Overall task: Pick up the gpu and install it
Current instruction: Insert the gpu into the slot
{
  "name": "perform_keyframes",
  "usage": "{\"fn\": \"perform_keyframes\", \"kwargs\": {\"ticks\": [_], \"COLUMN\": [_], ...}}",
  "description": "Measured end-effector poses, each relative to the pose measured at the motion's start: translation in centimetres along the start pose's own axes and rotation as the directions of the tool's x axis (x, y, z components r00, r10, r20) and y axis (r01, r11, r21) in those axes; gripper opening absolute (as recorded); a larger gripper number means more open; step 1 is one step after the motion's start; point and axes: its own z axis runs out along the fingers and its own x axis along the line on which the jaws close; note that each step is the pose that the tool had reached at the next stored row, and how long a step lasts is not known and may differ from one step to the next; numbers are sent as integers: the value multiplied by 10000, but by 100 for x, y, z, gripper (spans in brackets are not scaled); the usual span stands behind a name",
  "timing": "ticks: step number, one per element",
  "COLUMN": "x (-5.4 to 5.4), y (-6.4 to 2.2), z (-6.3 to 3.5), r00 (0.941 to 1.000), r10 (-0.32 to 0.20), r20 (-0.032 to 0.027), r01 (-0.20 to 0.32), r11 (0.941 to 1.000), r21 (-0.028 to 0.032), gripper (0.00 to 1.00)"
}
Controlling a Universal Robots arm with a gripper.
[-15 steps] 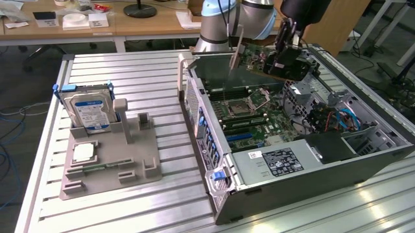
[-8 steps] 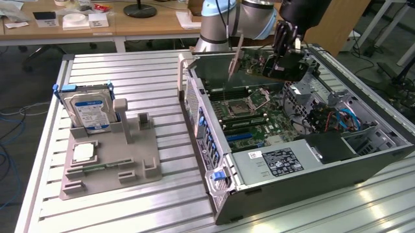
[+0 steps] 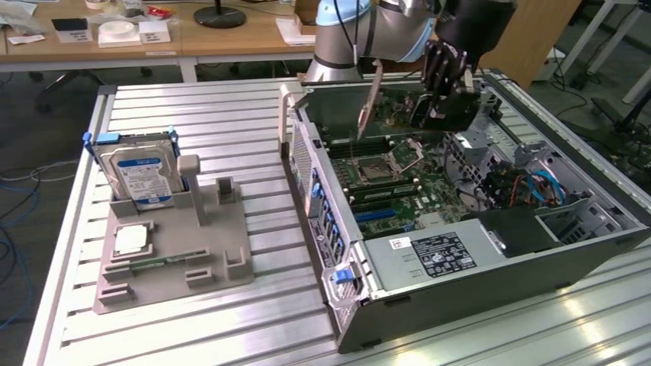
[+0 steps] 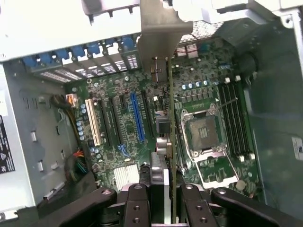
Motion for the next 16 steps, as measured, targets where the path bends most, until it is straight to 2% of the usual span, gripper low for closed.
{"fn": "perform_keyframes", "kwargs": {"ticks": [8, 9, 11, 13, 14, 16], "x": [-18, -20, -23, -25, -26, -28], "y": [-2, -2, -2, -2, -2, -3], "z": [144, 154, 169, 192, 210, 242], "r00": [9973, 9969, 9963, 9960, 9959, 9931], "r10": [-738, -785, -855, -891, -907, -1173], "r20": [-30, -26, -15, -6, -4, -14], "r01": [738, 785, 855, 891, 907, 1173], "r11": [9973, 9969, 9962, 9958, 9956, 9928], "r21": [-9, 28, 142, 219, 236, 233], "gripper": [28, 28, 28, 28, 28, 28]}}
